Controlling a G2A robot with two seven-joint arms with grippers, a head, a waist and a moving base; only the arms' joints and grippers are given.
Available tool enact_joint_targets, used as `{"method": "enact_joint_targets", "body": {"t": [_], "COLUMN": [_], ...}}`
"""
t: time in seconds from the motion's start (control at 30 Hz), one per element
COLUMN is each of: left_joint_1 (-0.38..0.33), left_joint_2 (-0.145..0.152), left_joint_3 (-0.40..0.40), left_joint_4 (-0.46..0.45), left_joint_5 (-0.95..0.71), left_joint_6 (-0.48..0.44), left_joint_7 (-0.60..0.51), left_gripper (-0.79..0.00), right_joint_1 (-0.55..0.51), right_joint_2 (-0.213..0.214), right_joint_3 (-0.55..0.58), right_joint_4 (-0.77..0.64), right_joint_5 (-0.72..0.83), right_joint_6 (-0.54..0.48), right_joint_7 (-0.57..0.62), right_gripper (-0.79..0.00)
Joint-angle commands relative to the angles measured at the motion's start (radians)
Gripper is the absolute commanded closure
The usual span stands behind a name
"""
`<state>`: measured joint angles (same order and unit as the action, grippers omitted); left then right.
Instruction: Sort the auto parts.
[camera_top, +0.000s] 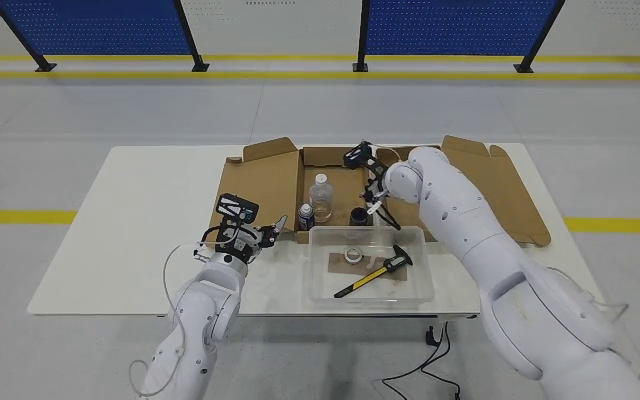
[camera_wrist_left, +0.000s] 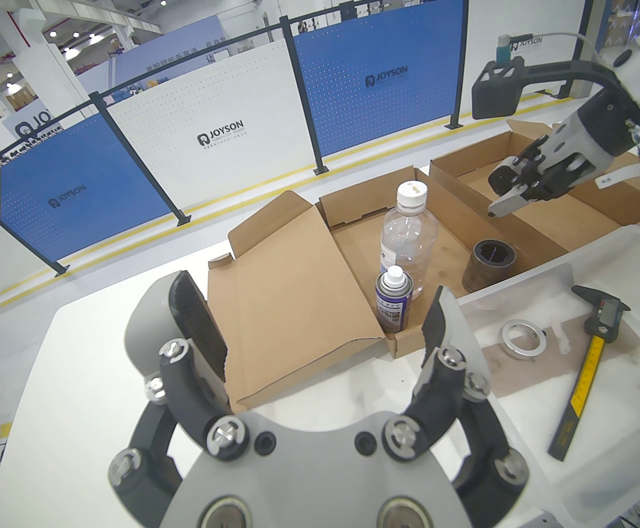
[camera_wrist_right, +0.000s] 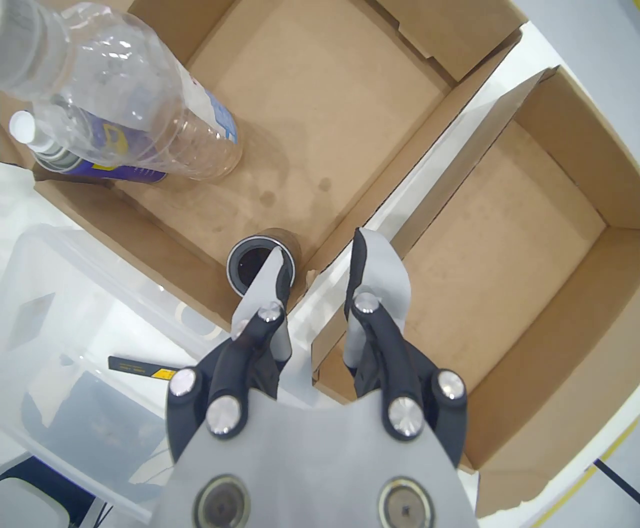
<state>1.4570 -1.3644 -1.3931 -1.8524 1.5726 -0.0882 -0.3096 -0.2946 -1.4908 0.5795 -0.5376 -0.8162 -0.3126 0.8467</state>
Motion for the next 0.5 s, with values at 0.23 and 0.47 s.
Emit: {"method": "enact_joint_targets", "body": {"t": [0.23, 0.47], "left_joint_1": [0.000, 0.000], "left_joint_2": [0.000, 0.000], "left_joint_3": [0.000, 0.000], "left_joint_4": [0.000, 0.000], "left_joint_5": [0.000, 0.000], "left_joint_6": [0.000, 0.000], "left_joint_7": [0.000, 0.000], "left_gripper": [-0.785, -0.785], "right_joint_1": [-0.112, -0.315], "right_joint_2": [0.086, 0.180], "right_joint_3": [0.078, 0.203], "right_joint_4": [-0.358, -0.767], "right_joint_5": [-0.101, -0.230], "right_joint_6": [0.101, 0.201], "right_joint_7": [0.167, 0.404], "right_gripper": [-0.329, -0.326]}}
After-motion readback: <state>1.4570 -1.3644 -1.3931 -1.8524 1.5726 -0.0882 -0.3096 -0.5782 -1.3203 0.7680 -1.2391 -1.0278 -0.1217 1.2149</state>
